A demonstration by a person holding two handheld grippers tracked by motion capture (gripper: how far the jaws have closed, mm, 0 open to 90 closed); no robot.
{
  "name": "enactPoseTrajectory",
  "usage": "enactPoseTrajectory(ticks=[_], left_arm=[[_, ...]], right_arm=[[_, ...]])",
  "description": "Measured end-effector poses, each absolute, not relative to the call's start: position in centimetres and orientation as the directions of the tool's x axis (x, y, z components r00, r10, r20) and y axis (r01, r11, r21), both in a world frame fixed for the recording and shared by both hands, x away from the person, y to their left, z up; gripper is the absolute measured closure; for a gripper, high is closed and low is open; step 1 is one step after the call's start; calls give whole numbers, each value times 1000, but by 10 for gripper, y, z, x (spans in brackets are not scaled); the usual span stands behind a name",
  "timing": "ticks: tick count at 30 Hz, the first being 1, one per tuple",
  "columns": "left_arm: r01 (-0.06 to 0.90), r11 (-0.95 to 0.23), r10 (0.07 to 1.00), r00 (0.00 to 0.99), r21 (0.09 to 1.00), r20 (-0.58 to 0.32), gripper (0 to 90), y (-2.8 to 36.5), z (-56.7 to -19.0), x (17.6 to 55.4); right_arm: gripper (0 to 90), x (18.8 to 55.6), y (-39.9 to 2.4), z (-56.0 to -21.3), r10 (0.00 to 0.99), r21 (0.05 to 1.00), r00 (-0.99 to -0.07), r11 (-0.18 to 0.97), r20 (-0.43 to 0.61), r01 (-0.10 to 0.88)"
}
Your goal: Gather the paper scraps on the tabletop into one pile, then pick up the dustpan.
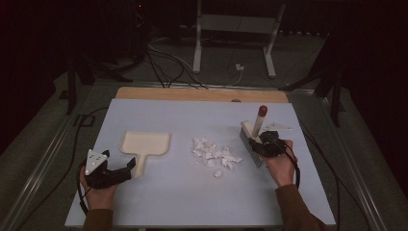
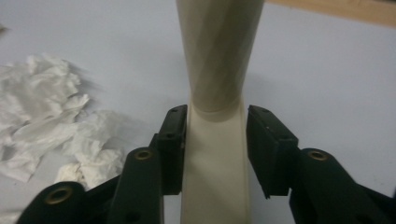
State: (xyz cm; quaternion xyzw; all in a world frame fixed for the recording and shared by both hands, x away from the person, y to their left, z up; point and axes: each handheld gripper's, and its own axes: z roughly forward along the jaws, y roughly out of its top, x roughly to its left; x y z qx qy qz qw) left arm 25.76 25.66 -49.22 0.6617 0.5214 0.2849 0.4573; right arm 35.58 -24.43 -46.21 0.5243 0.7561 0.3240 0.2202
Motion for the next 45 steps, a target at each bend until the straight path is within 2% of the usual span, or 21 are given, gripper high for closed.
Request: enactPoseTrajectory(ticks=[4,5,7,10,33,45], left_arm=[[432,-37,951,293,901,-101,5,257,-493,258],[432,-38,951,293,901,-101,5,258,-493,258],[433,-39,951,293,901,-100,5,258,-493,257],[432,-36,952,290,901,-101,5,258,-493,257],[456,-46,958,273,889,-90,5,255,-496,257],[498,-45,972,222,866,-77,5,242,-497,262]], right_arm=[[527,363,-238,-465,935,720,-355,233,20,654],[539,363,-236,-465,936,720,-351,231,18,654],[631,365,-235,-465,937,715,-349,230,21,660],[668,365,-235,-464,944,713,-331,229,3,662],[672,364,-256,-462,947,708,-322,221,10,671],[671,363,-256,-462,947,709,-322,219,12,670]])
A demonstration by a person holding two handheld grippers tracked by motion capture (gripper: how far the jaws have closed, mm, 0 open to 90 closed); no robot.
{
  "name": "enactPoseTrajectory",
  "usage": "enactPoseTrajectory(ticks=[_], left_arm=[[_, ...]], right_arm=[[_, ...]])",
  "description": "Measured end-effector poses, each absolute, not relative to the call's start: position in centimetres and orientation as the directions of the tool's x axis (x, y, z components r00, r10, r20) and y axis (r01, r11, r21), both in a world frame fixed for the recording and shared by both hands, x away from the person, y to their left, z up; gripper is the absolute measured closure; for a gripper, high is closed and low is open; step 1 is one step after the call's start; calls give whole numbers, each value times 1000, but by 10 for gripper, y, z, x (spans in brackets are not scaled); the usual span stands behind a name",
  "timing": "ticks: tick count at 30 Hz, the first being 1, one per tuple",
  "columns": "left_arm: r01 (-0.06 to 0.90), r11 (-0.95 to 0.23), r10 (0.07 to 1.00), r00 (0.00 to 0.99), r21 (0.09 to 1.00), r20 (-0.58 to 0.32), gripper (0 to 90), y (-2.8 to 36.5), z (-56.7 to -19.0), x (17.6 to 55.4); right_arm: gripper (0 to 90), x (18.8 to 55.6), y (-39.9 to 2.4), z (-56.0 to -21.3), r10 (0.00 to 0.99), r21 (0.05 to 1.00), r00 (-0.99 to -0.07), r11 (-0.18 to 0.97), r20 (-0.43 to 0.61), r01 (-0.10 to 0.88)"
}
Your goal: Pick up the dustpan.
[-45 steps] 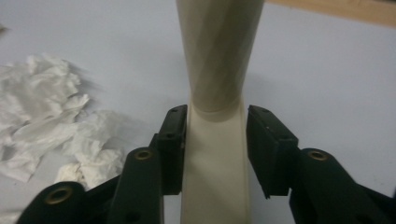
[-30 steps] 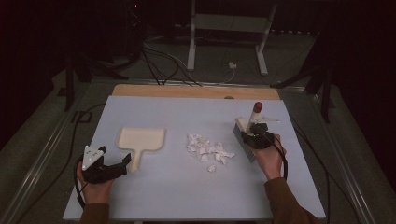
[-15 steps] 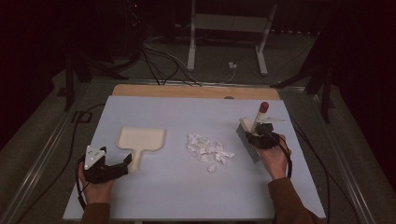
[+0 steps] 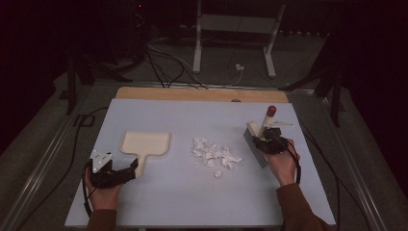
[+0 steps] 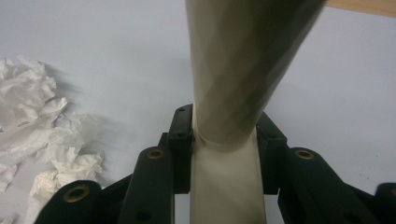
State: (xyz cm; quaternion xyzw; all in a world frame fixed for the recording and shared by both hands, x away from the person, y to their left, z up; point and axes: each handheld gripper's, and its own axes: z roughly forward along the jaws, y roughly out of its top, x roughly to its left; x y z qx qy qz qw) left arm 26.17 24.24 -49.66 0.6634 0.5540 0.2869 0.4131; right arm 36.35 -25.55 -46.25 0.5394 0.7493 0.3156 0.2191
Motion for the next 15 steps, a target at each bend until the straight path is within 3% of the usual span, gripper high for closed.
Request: enactPoseTrajectory(ticks=[15], left_arm=[[564,-55,985,167,824,-48,47,213,-495,276]], right_arm=[[671,362,-254,-462,946,705,-323,222,10,673]])
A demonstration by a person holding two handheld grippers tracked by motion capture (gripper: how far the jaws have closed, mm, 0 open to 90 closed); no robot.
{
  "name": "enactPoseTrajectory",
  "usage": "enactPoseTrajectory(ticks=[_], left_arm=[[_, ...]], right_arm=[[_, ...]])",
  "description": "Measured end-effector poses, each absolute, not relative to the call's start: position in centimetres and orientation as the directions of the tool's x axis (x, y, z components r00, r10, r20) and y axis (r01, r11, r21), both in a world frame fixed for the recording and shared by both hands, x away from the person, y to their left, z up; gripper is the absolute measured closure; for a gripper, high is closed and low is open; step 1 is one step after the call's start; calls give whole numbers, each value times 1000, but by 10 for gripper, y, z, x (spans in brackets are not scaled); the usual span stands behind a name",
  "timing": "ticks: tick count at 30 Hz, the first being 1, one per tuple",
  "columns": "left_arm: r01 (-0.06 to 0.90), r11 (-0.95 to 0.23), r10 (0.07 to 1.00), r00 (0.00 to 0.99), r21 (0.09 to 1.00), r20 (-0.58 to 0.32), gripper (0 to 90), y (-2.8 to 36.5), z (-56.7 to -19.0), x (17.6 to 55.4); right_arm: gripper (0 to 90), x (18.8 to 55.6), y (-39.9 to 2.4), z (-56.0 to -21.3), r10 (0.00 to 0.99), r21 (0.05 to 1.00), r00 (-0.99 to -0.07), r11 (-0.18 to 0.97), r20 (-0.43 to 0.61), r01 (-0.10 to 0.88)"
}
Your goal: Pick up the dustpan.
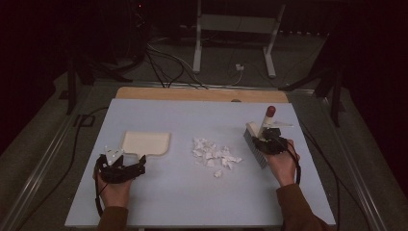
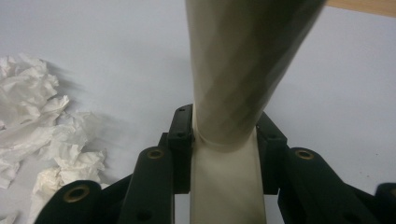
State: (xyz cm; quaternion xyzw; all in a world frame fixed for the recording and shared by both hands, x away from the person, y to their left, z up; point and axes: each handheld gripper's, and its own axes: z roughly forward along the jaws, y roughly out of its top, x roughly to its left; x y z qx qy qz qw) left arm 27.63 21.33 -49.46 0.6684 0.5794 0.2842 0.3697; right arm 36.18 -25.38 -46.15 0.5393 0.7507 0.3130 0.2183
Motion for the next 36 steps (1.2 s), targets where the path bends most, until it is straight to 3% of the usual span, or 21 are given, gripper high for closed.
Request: enactPoseTrajectory(ticks=[4,7,16,20,25,30,36], left_arm=[[607,-61,985,165,793,-50,82,206,-498,281],[650,-76,986,164,756,-42,159,203,-502,285],[714,-78,990,137,696,-30,212,197,-510,293],[738,-88,993,120,669,-2,290,195,-514,295],[760,-87,991,134,644,-25,480,194,-516,296],[767,-98,992,123,634,4,612,192,-515,295],[767,-102,993,121,634,12,655,192,-515,294]], right_arm=[[671,361,-254,-462,946,705,-323,220,13,674],[671,361,-254,-462,946,706,-324,222,11,672],[671,360,-253,-462,945,707,-327,229,2,669],[671,360,-254,-462,945,708,-327,227,6,668],[671,360,-254,-463,945,709,-327,227,5,667],[671,360,-254,-463,946,710,-324,224,6,667],[671,359,-254,-463,946,711,-323,223,6,667]])
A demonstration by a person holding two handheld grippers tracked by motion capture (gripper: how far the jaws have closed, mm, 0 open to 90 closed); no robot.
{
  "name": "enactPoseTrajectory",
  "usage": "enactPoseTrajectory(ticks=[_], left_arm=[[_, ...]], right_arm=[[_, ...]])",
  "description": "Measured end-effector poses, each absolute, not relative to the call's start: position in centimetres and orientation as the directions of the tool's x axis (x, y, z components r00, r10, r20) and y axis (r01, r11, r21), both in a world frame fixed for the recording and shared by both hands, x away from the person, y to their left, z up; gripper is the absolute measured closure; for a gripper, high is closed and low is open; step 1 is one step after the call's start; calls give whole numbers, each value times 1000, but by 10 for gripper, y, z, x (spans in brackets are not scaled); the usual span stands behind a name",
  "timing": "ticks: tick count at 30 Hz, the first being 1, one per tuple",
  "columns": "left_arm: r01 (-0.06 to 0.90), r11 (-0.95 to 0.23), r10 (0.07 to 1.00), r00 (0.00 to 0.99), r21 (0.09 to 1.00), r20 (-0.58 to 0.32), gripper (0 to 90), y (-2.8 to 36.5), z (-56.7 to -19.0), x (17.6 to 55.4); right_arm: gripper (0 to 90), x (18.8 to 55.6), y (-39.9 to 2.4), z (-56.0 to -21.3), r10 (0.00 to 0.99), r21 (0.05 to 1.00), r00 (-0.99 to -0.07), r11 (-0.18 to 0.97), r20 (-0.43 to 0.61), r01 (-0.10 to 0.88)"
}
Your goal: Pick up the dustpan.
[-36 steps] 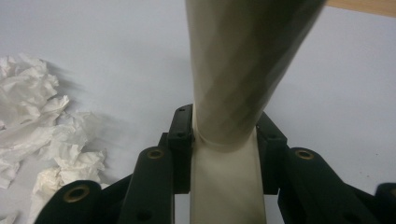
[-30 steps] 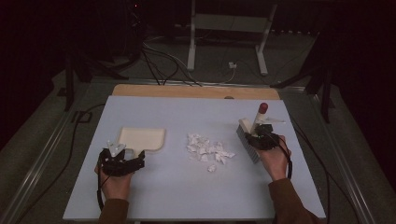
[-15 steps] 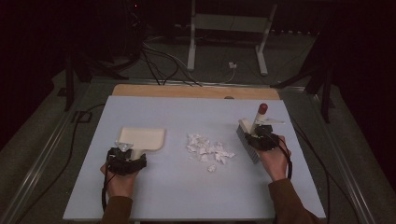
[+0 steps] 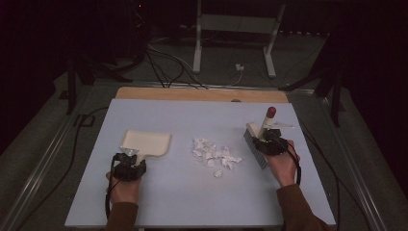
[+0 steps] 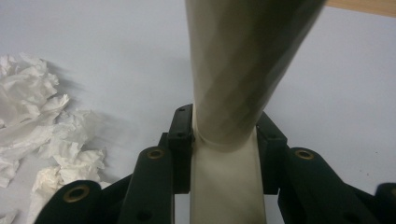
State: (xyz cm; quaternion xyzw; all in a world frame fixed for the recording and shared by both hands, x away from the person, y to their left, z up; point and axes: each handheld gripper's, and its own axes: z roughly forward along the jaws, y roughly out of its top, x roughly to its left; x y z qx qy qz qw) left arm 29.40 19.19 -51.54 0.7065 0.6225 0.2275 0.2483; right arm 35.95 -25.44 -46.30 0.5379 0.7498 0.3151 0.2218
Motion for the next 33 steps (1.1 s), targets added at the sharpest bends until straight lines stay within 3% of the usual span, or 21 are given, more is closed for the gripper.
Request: enactPoseTrajectory(ticks=[33], left_arm=[[730,-88,983,174,677,-60,668,208,-489,287]], right_arm=[[671,359,-255,-463,946,712,-325,225,4,665]])
